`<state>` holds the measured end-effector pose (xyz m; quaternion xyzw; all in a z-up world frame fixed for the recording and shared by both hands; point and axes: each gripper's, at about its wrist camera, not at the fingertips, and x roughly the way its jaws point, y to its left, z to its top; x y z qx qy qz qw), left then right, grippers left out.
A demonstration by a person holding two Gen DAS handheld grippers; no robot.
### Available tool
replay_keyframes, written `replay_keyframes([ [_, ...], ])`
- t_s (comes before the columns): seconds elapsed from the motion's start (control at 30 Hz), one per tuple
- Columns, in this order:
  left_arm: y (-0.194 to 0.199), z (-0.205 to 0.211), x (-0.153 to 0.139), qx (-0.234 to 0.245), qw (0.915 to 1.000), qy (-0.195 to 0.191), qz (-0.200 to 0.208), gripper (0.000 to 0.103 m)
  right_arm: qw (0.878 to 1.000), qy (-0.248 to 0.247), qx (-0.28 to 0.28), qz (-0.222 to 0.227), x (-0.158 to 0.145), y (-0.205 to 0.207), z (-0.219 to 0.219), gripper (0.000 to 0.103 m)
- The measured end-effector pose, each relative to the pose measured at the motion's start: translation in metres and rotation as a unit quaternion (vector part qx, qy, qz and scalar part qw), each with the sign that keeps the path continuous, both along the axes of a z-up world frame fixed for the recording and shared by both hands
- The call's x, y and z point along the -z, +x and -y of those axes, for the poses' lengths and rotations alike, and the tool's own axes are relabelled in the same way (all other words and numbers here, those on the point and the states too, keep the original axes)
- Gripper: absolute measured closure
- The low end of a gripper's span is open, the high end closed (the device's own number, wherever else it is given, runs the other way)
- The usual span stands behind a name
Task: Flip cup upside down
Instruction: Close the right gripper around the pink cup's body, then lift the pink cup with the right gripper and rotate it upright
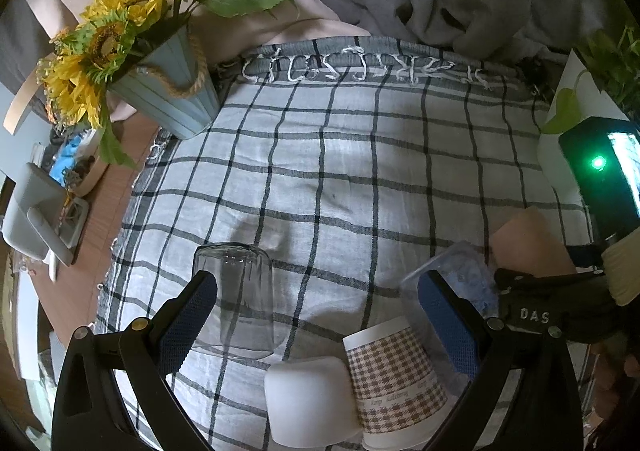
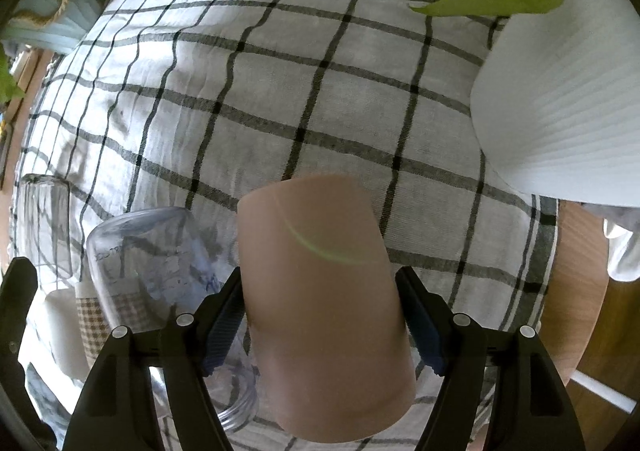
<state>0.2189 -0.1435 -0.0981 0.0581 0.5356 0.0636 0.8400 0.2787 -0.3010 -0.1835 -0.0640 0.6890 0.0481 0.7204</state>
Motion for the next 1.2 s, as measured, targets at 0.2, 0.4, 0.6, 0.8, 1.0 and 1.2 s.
replay_keyframes([
  [0.2,-0.005,0.002,-0.003,0.014,0.9998,-0.011,-0.001,0.0,0.999,0.001,0.025,0.032,-0.025,-0.014,0.015,0.031],
  [0.4,-0.016,0.002,-0.014,0.037,0.9991,-0.017,0.01,0.0,0.993,0.005,0.074,0.089,-0.059,-0.039,0.027,0.031],
  [0.6,-0.036,-0.002,-0.025,0.065,0.9975,-0.024,0.018,0.0,0.982,0.02,0.111,0.152,-0.097,-0.081,0.028,0.031],
  [0.8,-0.065,-0.009,-0.03,0.096,0.9947,-0.031,0.019,0.0,0.973,0.043,0.135,0.181,-0.11,-0.13,0.015,0.03],
  [1.0,-0.096,-0.026,-0.031,0.116,0.9926,-0.025,0.024,0.0,0.971,0.071,0.167,0.154,-0.099,-0.17,0.003,0.03],
  [1.2,-0.118,-0.05,-0.021,0.12,0.9922,-0.031,0.006,0.0,0.965,0.102,0.207,0.125,-0.075,-0.205,-0.015,0.03],
])
